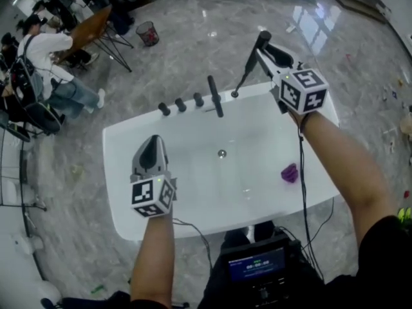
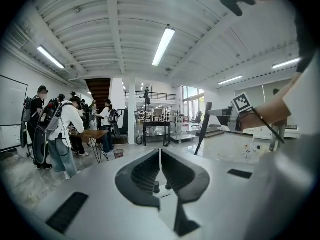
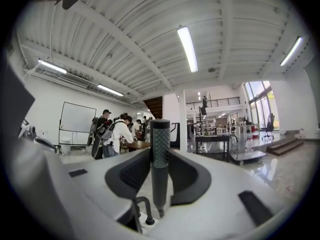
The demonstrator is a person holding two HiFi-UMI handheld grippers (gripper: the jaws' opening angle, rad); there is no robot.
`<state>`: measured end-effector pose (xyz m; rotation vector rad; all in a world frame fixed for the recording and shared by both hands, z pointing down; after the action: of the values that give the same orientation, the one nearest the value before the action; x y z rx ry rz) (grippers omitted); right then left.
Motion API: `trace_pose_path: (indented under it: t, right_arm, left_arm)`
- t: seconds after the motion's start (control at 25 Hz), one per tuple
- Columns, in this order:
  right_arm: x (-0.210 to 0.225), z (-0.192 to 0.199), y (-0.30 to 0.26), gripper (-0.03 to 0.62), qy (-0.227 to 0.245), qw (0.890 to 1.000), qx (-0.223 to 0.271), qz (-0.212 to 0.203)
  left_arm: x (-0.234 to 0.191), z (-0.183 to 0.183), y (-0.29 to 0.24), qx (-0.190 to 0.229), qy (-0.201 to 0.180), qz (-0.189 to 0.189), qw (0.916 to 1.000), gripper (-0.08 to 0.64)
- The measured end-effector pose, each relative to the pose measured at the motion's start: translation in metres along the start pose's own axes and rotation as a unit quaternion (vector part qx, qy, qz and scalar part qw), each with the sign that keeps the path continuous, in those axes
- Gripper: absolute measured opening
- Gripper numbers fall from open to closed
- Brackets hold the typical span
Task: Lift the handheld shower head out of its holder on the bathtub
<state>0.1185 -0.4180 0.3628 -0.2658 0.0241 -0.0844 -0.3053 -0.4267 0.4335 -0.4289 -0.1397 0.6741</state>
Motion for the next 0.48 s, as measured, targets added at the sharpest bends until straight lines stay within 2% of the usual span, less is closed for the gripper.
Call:
trace_pose_path:
  t: [0.28, 0.48]
  right_arm:
    - [0.002, -0.079, 0.066, 0.117, 0.010, 0.999, 0.037, 0.019]
    - [0.002, -0.107, 0.089, 0.117, 0.008, 0.998, 0.061, 0.026]
  left_arm:
    - [0.014, -0.055, 0.025, 0.027, 0.001, 0.010, 0.9996, 0.020]
    - [0.019, -0.068, 0.033, 0.038, -0.008, 0.004, 0.9993, 0.020]
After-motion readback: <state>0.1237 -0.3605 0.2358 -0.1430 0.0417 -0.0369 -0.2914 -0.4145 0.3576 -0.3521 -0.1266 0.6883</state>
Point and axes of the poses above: the fingertips, and each gripper's own axes: y backward along the fingers, x to its right, z out of its underside, the point moved 10 cm from there along y, backward along the fingers, and after that the axes turned 12 degrees about -x, right-handed, at the moved point
